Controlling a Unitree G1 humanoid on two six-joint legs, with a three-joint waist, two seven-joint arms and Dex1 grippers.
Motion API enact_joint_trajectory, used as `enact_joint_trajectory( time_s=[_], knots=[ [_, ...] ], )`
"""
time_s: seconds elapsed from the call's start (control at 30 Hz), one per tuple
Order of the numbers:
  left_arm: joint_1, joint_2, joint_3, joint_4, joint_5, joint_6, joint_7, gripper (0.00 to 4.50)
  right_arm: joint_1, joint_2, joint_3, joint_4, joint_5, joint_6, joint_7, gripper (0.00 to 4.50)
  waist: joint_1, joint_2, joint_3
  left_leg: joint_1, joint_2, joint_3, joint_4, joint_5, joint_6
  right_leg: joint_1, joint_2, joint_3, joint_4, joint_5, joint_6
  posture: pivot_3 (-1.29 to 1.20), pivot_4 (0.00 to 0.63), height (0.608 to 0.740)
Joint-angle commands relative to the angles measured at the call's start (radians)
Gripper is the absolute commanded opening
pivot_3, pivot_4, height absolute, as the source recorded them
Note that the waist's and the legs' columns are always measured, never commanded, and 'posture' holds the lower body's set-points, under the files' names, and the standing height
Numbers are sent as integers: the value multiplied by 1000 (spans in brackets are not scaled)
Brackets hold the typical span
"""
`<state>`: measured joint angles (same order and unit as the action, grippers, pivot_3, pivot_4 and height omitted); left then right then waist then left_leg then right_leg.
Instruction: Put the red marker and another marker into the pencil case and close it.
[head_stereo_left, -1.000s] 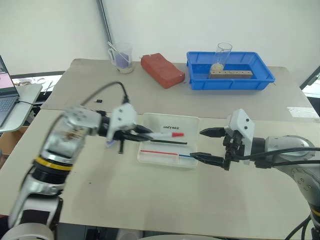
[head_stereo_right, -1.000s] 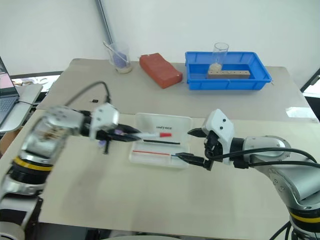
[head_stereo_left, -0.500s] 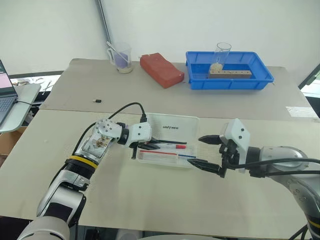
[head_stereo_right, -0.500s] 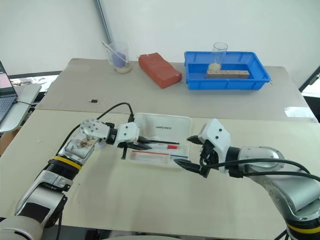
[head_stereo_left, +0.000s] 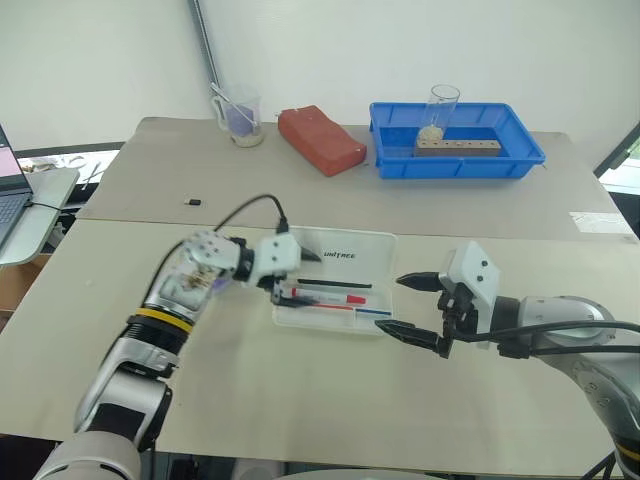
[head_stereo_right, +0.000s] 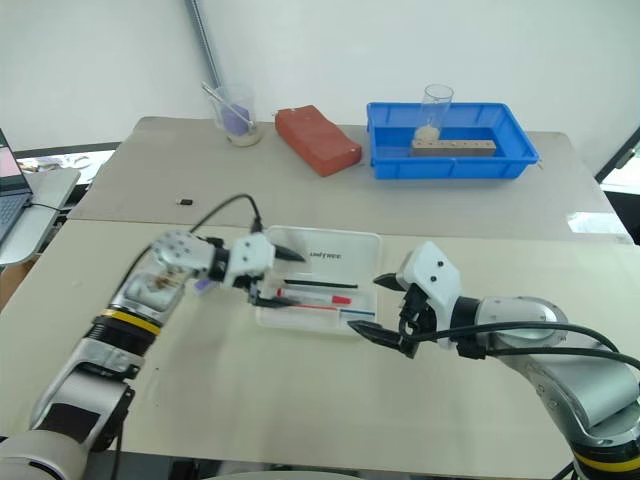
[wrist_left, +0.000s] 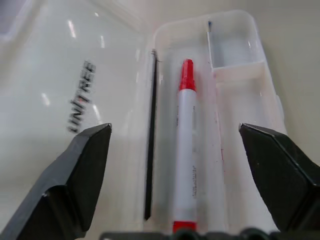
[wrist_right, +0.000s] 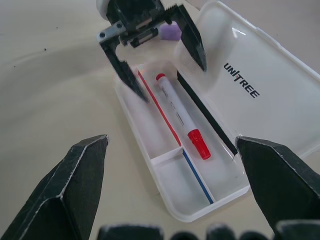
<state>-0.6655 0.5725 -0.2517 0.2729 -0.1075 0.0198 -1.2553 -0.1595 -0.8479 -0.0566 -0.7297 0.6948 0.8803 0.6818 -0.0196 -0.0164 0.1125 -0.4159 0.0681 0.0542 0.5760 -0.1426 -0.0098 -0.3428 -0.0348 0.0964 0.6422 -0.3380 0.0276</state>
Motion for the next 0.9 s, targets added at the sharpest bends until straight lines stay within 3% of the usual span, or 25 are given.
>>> enact_joint_trajectory(
  time_s=[0.03, 0.23, 0.47, 0.63, 0.73, 0.9],
  knots=[
    [15, 69, 122, -150, -76, 159, 50, 4457, -66, 18, 3, -2, 18, -26, 15, 4500, -1, 1, 0, 0, 0, 0, 0, 0, 0, 0, 0, 0, 0, 0, 0, 0, 150, 740],
    [175, 146, 296, -194, -90, 331, 229, 4457, -231, 102, 109, 18, 41, -1, 31, 4500, -5, 2, -1, 3, 1, 0, -1, 0, 0, 1, 0, 0, 0, -1, 1, 0, 150, 740],
    [359, 89, 325, -155, -63, 329, 404, 4457, -345, 132, 170, 57, 47, -4, 79, 4500, 19, -1, 0, 2, 0, 2, -1, 0, 0, -3, -4, -2, 0, 0, -1, 0, 150, 740],
    [353, 42, 332, -19, -56, 272, 454, 4457, -365, 134, 176, 73, 40, -3, 88, 4500, 25, -3, -1, 1, 0, 5, -1, 0, 0, -5, -7, -2, 1, 0, -1, 0, 150, 740],
    [344, 35, 319, 40, -53, 219, 430, 3699, -357, 133, 175, 82, 29, -6, 77, 4500, 24, -3, -2, 1, 0, 5, -1, 0, 0, -5, -6, -2, 1, 1, -1, 0, 150, 740],
    [302, 37, 313, 92, -55, 182, 401, 1324, -347, 130, 172, 77, 25, 0, 65, 4500, 16, -2, -2, 1, 0, 5, -2, 0, 0, -5, -6, -2, 2, 1, -2, 0, 150, 740]
  ],
)
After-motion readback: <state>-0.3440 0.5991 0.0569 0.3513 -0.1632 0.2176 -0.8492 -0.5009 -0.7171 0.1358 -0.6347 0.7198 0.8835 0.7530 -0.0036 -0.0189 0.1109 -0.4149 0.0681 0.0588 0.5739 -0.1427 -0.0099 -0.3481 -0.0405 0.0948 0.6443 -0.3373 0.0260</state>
